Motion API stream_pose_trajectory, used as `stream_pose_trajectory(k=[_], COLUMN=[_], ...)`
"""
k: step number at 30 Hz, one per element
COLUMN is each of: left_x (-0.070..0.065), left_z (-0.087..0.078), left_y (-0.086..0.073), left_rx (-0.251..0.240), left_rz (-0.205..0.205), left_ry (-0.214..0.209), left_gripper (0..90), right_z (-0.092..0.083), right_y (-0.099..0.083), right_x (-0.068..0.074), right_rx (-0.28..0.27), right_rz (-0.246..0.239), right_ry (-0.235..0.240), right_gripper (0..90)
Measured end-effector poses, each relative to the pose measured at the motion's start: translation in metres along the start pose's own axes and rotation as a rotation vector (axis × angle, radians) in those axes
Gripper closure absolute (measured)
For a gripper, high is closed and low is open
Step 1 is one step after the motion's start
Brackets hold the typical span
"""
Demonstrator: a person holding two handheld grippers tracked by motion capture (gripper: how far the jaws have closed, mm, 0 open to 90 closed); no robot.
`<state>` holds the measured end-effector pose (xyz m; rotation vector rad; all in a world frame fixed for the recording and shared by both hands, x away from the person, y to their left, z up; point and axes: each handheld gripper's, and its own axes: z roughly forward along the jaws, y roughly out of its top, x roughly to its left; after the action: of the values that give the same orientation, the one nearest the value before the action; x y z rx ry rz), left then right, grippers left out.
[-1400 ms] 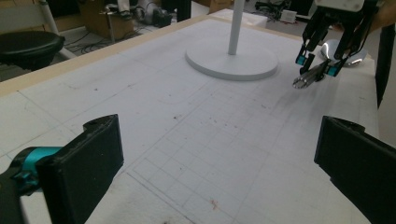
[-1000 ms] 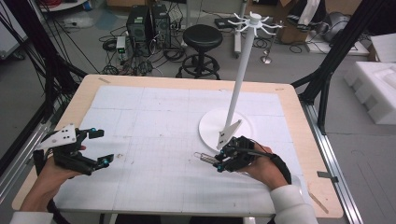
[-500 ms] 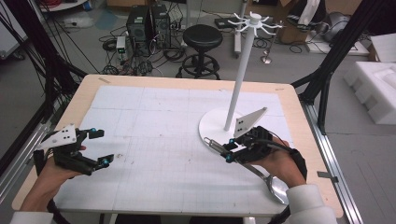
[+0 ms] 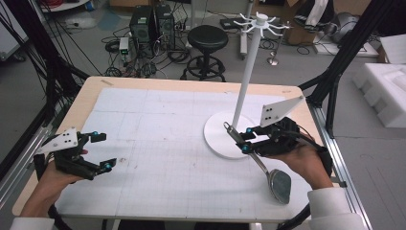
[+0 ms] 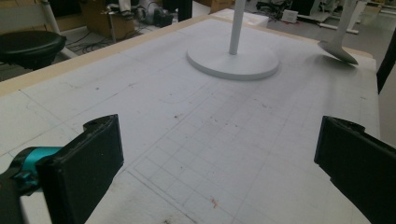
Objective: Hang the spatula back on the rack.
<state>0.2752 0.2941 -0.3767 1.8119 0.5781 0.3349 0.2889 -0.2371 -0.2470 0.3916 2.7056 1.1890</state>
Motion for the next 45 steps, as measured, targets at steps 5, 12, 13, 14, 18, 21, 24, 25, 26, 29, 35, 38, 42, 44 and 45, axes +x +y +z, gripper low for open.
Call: stream_pose_trajectory(k=[5, 12, 13, 14, 18, 21, 24, 25, 26, 29, 35, 38, 42, 44, 45], left_x=[0.000, 0.001, 0.001, 0.002, 0.003, 0.003, 0.004, 0.005, 0.005, 0.005, 0.007, 0.007, 0.007, 0.007, 0.007], left_z=[0.000, -0.001, -0.001, -0.001, -0.002, -0.003, -0.003, -0.004, -0.004, -0.004, -0.005, -0.005, -0.005, -0.005, -0.005], left_y=[0.000, -0.001, -0.001, -0.001, -0.001, -0.002, -0.002, -0.003, -0.003, -0.003, -0.004, -0.004, -0.004, -0.004, -0.004], left_rx=[0.001, -0.002, -0.002, -0.006, -0.006, -0.004, -0.004, -0.004, -0.007, -0.008, -0.005, -0.008, -0.008, -0.007, -0.007], left_rz=[-0.001, -0.004, -0.005, -0.008, -0.009, -0.008, -0.011, -0.014, -0.015, -0.019, -0.021, -0.023, -0.024, -0.025, -0.024], left_ry=[0.001, 0.004, 0.004, 0.006, 0.008, 0.009, 0.008, 0.010, 0.012, 0.014, 0.017, 0.017, 0.017, 0.016, 0.015], left_gripper=[1.7, 1.7, 1.7, 1.7, 1.7, 1.7, 1.7, 1.7, 1.7, 1.7, 1.7, 1.7, 1.7, 1.7, 1.7], right_z=[-0.009, -0.021, -0.023, -0.025, -0.031, -0.036, -0.040, -0.042, -0.043, -0.047, -0.056, -0.062, -0.068, -0.071, -0.073], right_y=[0.003, 0.010, 0.011, 0.012, 0.015, 0.018, 0.021, 0.023, 0.024, 0.028, 0.037, 0.039, 0.042, 0.044, 0.046], right_x=[-0.002, -0.008, -0.009, -0.011, -0.015, -0.019, -0.023, -0.024, -0.025, -0.030, -0.035, -0.037, -0.041, -0.043, -0.044], right_rx=[-0.034, -0.066, -0.073, -0.083, -0.107, -0.117, -0.122, -0.122, -0.121, -0.122, -0.111, -0.123, -0.142, -0.146, -0.142], right_rz=[0.000, 0.039, 0.045, 0.042, 0.051, 0.060, 0.060, 0.059, 0.061, 0.081, 0.080, 0.096, 0.103, 0.112, 0.106], right_ry=[0.001, 0.001, 0.003, 0.003, 0.002, -0.005, -0.007, -0.004, 0.001, 0.003, -0.014, -0.033, -0.041, -0.047, -0.046], right_gripper=[69.6, 69.6, 69.6, 69.7, 69.6, 69.6, 69.6, 69.6, 69.6, 69.6, 69.6, 69.6, 69.6, 69.6, 69.6])
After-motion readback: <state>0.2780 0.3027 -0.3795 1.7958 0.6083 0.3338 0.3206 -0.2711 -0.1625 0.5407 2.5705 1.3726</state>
